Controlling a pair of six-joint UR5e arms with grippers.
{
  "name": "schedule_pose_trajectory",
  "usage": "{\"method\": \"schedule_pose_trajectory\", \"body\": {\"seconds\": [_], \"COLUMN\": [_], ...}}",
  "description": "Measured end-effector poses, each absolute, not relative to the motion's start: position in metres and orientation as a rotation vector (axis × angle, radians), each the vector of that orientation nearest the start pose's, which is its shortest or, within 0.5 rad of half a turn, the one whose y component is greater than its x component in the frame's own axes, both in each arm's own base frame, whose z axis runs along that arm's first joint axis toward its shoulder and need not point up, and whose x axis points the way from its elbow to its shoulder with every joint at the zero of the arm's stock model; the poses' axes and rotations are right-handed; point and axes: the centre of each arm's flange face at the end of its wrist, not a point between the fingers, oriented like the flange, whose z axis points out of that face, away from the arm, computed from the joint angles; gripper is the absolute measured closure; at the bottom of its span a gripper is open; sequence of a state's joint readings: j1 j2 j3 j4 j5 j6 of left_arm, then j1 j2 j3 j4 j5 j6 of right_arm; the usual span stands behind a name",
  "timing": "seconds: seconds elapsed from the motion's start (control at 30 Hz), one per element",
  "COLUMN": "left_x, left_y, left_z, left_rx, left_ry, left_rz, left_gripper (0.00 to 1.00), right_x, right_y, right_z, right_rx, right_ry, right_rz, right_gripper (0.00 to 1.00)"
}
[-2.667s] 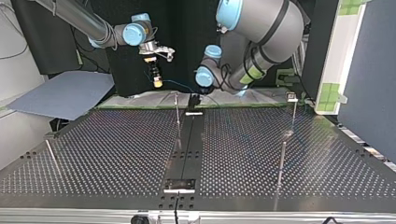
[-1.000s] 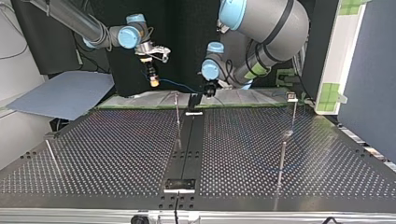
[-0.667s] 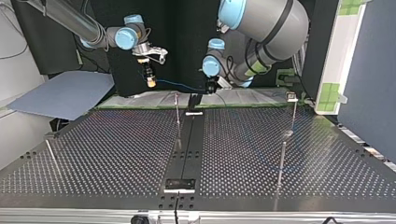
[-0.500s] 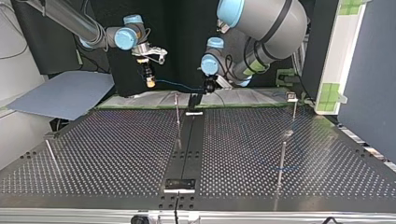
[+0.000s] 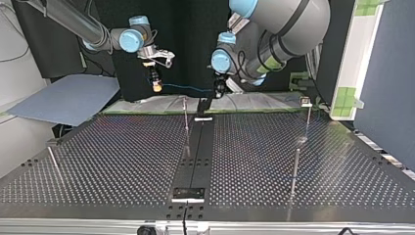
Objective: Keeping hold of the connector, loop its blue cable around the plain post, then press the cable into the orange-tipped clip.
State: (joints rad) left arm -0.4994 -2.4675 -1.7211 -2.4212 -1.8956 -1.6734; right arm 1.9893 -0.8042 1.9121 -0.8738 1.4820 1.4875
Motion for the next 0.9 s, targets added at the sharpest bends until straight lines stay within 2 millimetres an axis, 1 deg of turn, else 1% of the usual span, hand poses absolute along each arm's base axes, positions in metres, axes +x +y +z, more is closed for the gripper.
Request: {"method": "schedule_pose_trajectory", "body": {"seconds": [0.17,0.33,0.47,0.63,0.9], "left_x": [0.446,0.432,0.426,0.420,0.418], "left_y": [-0.368,-0.376,-0.385,-0.398,-0.405], "left_z": [-0.044,-0.044,-0.037,-0.021,-0.015], "left_rx": [0.191,0.222,0.237,0.245,0.251], "left_ry": [1.892,1.891,1.881,1.855,1.834], "left_rz": [-0.079,-0.070,-0.081,-0.099,-0.117], "left_gripper": [0.98,0.98,0.98,0.98,0.98], "right_x": [0.346,0.344,0.342,0.338,0.320], "right_y": [-0.442,-0.443,-0.442,-0.443,-0.457], "right_z": [-0.002,-0.003,-0.004,-0.005,-0.005], "right_rx": [1.794,1.796,1.805,1.801,1.746], "right_ry": [-0.994,-1.000,-1.003,-1.018,-1.058], "right_rz": [1.368,1.360,1.349,1.337,1.340], "right_gripper": [1.00,1.00,1.00,1.00,1.00]}}
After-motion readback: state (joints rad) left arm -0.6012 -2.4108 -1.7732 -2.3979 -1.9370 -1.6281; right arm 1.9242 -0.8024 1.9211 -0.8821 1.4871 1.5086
